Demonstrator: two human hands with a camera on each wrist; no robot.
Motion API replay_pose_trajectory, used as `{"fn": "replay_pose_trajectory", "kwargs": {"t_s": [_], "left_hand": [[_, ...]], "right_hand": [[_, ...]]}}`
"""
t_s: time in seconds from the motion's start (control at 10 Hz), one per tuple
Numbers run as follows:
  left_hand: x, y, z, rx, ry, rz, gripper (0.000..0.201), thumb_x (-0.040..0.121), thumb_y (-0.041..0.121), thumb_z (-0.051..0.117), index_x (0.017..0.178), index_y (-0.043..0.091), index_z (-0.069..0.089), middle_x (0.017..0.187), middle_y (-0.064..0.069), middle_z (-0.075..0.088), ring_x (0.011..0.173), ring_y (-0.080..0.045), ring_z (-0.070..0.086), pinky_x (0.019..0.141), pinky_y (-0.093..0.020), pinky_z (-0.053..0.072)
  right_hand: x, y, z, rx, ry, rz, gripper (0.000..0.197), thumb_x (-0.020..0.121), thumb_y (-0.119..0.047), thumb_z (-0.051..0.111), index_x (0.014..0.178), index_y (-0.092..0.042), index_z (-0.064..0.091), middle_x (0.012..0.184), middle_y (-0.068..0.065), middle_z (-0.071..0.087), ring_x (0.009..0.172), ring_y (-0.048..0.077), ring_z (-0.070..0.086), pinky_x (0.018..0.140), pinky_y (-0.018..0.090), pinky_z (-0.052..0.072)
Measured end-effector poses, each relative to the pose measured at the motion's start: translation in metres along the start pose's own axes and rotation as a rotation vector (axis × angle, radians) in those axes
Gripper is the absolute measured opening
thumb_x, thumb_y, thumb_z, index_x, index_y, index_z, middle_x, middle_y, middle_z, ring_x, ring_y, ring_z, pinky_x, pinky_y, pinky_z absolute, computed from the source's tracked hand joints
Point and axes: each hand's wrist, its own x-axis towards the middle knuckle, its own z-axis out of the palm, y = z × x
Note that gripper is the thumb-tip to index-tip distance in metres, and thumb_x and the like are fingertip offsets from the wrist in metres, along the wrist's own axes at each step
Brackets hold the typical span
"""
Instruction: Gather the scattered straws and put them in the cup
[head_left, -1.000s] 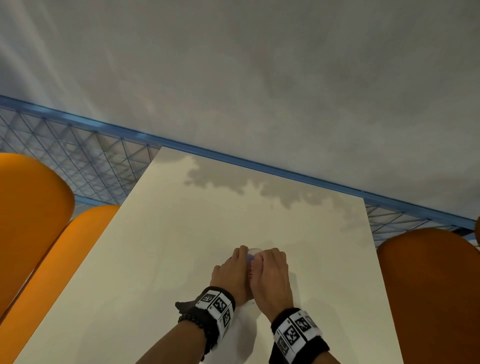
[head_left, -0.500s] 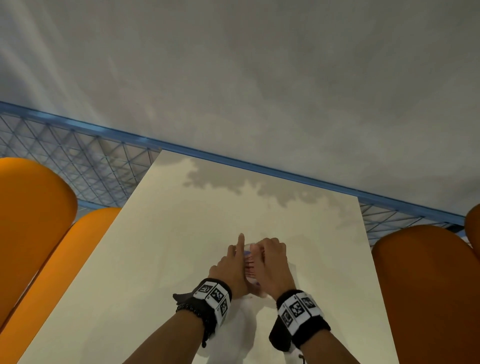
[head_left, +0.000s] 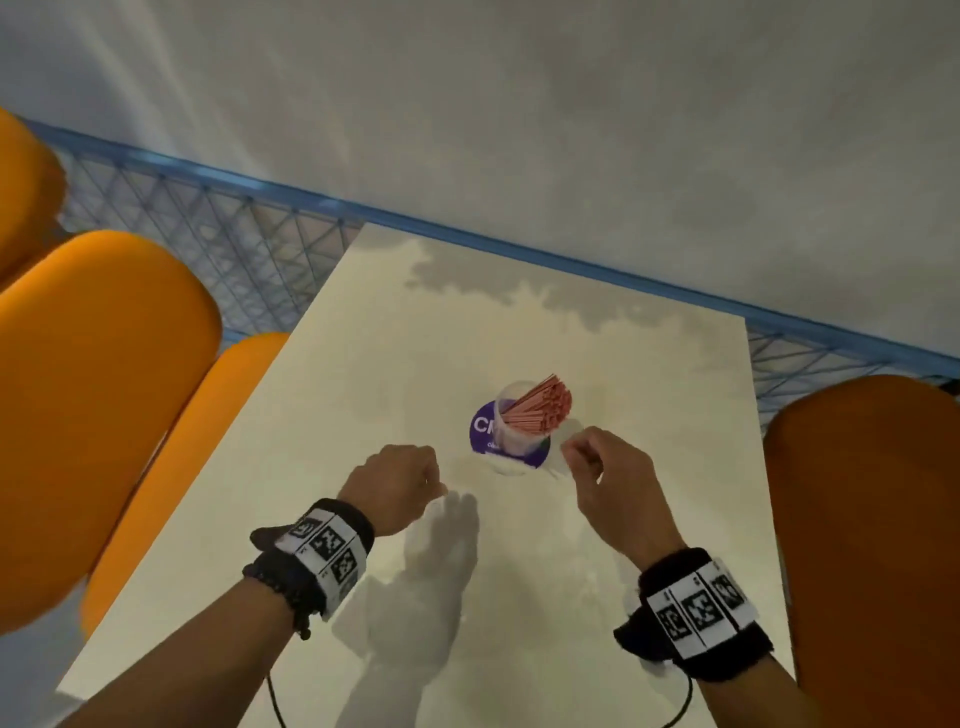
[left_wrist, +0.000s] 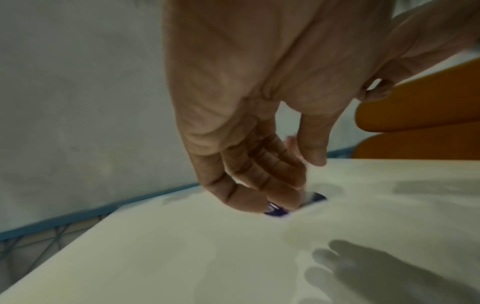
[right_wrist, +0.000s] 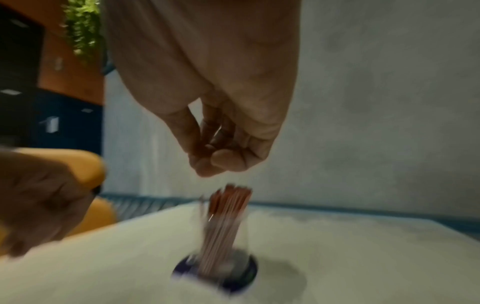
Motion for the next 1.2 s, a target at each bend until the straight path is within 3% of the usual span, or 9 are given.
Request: {"fn": "replay_pose_trajectory", "kwargs": {"t_s": [0.3,0.5,0.6,0.7,0.8,0.9,1.0,1.1,1.2], "left_hand": [[-0.132,-0.045,0.102,0.061,-0.076,0.131,0.029,0.089,0.054,0.044,0.102,0.031,0.055,0.099,0.016,0.055,0.098,-0.012,0.054,0.066,-0.016,0.028],[-0.113,-0.049,0.101,0.131,-0.02,0.063,0.045,0.093,0.046,0.044,0.136,0.033,0.04,0.148,0.009,0.039,0.135,-0.015,0.037,0.106,-0.033,0.033],[-0.088,-0.058,0.089,0.211,-0.146,-0.075,0.07,0.095,0.052,0.039,0.152,0.028,0.005,0.162,0.0,-0.003,0.149,-0.022,0.001,0.117,-0.049,0.011],[-0.069,-0.075,0.078,0.284,-0.192,-0.074,0.078,0.094,0.055,0.04,0.152,0.028,-0.004,0.16,-0.002,-0.019,0.148,-0.026,-0.01,0.115,-0.056,0.008],[-0.061,-0.095,0.079,0.252,-0.139,-0.05,0.084,0.088,0.056,0.051,0.152,0.032,0.001,0.152,0.003,-0.026,0.148,-0.025,-0.007,0.113,-0.061,0.014],[-0.054,-0.119,0.084,0.324,-0.109,-0.042,0.105,0.046,0.073,0.071,0.139,0.035,0.042,0.157,0.002,0.021,0.14,-0.019,0.036,0.077,-0.068,0.049],[-0.037,-0.147,0.103,0.326,0.047,-0.123,0.078,0.048,0.076,0.058,0.12,0.048,0.056,0.147,0.017,0.039,0.146,-0.004,0.006,0.064,-0.067,0.05],[-0.022,-0.159,0.103,0.277,0.209,0.007,0.059,0.073,0.079,0.038,0.119,0.046,0.056,0.155,0.023,0.023,0.147,-0.011,-0.001,0.096,-0.08,0.017],[-0.012,-0.158,0.114,0.242,0.302,0.003,0.062,0.077,0.074,0.038,0.125,0.037,0.05,0.161,0.007,0.008,0.148,-0.019,0.005,0.097,-0.081,0.015]], "right_hand": [[-0.146,0.027,0.107,-0.545,-0.752,-0.361,0.052,0.079,-0.05,0.046,0.131,-0.042,0.047,0.146,-0.003,0.047,0.129,0.025,0.049,0.088,0.045,0.051],[-0.082,-0.02,0.16,-0.364,-0.607,0.01,0.059,0.096,-0.037,0.014,0.152,-0.023,0.004,0.158,0.003,-0.015,0.147,0.03,-0.003,0.113,0.06,0.018],[-0.028,-0.048,0.157,-0.165,-0.339,0.265,0.054,0.102,-0.028,0.025,0.153,-0.02,0.006,0.161,0.008,-0.004,0.148,0.026,0.0,0.119,0.042,0.011],[-0.03,-0.03,0.137,-0.292,-0.352,0.073,0.049,0.1,-0.023,0.03,0.149,-0.024,0.027,0.16,0.002,0.015,0.145,0.022,0.019,0.115,0.043,0.025],[-0.059,-0.003,0.123,-0.535,-0.736,-0.073,0.054,0.081,-0.038,0.04,0.134,-0.036,0.047,0.148,-0.005,0.041,0.127,0.022,0.052,0.096,0.05,0.046],[-0.058,0.008,0.147,-0.594,-0.772,-0.048,0.075,0.072,-0.048,0.04,0.144,-0.033,0.028,0.147,-0.005,0.042,0.126,0.019,0.053,0.083,0.044,0.054],[-0.011,-0.021,0.18,-0.504,-0.685,-0.107,0.066,0.091,-0.037,0.03,0.151,-0.028,0.004,0.159,-0.001,-0.001,0.145,0.024,0.008,0.107,0.049,0.032],[0.063,-0.046,0.219,-0.45,-0.53,0.21,0.061,0.1,-0.031,0.021,0.151,-0.014,-0.007,0.153,0.002,-0.025,0.145,0.03,-0.015,0.117,0.047,0.008],[0.115,-0.056,0.234,-0.475,-0.474,0.306,0.055,0.1,-0.023,0.019,0.151,-0.006,0.007,0.159,0.013,-0.014,0.145,0.037,-0.01,0.119,0.047,0.001]]}}
